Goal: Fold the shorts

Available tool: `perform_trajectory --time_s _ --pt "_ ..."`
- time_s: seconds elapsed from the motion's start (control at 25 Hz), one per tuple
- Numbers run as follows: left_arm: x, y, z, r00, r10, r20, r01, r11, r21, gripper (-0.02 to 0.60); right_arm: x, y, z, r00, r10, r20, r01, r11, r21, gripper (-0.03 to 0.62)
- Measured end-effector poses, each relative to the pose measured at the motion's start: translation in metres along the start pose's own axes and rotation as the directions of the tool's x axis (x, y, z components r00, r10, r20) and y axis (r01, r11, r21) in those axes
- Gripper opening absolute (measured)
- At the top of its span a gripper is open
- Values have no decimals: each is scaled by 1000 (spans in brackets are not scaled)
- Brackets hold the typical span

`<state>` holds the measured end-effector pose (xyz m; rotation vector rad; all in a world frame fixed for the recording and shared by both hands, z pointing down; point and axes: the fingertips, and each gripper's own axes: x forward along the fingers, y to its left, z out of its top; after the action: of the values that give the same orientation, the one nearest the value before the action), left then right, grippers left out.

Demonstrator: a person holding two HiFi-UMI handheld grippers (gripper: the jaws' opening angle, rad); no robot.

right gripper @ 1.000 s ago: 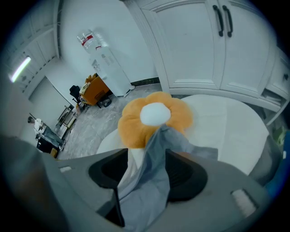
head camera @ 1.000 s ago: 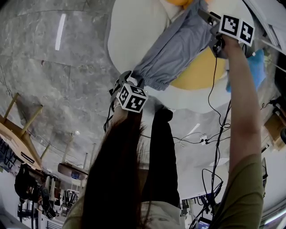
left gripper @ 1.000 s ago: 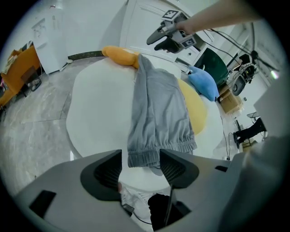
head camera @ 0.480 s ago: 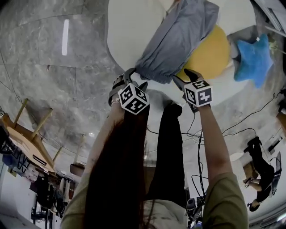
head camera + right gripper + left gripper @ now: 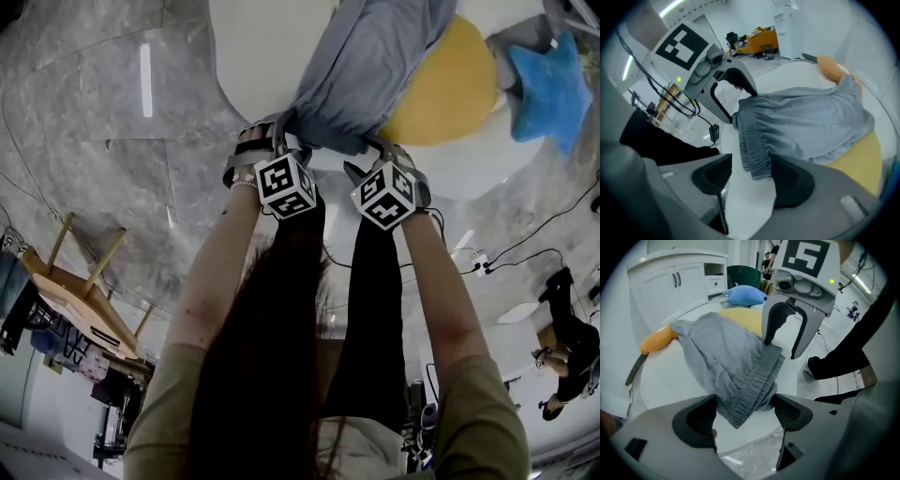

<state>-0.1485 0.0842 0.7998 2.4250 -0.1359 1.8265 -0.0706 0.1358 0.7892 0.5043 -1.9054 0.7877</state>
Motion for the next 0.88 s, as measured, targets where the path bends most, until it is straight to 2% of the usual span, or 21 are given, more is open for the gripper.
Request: perform_trajectory --time_s 0.12,0.28,0.4,0.48,0.56,0.64,0.76,0.88 --pt "4 -6 2 1000 -2 -6 2 997 72 382 9 1 -5 999 -14 -48 9 995 -98 250" --pt "12 -18 3 999 -21 -34 24 997 72 390 24 4 -20 989 -24 -143 -17 961 -277 250" --pt "20 -24 3 998 -22 -66 27 998 63 390 31 2 -28 985 -60 -164 5 949 -316 248" --pt "24 -22 2 997 -8 -82 12 998 55 390 32 -3 -26 985 -86 -153 36 952 -304 221" --pt "24 -16 4 997 22 -80 -18 998 57 390 27 -9 -23 987 -94 -130 57 963 -263 127" --pt "18 -8 11 996 84 -36 -82 994 73 390 17 -8 -21 993 -62 -96 42 979 -200 120" --pt "7 0 23 982 180 56 -184 978 95 390 -7 0 -18 1000 1 -23 -4 992 -127 117" --pt "11 -12 25 985 161 61 -168 978 124 391 -29 -2 -18 998 50 24 -49 997 -52 117"
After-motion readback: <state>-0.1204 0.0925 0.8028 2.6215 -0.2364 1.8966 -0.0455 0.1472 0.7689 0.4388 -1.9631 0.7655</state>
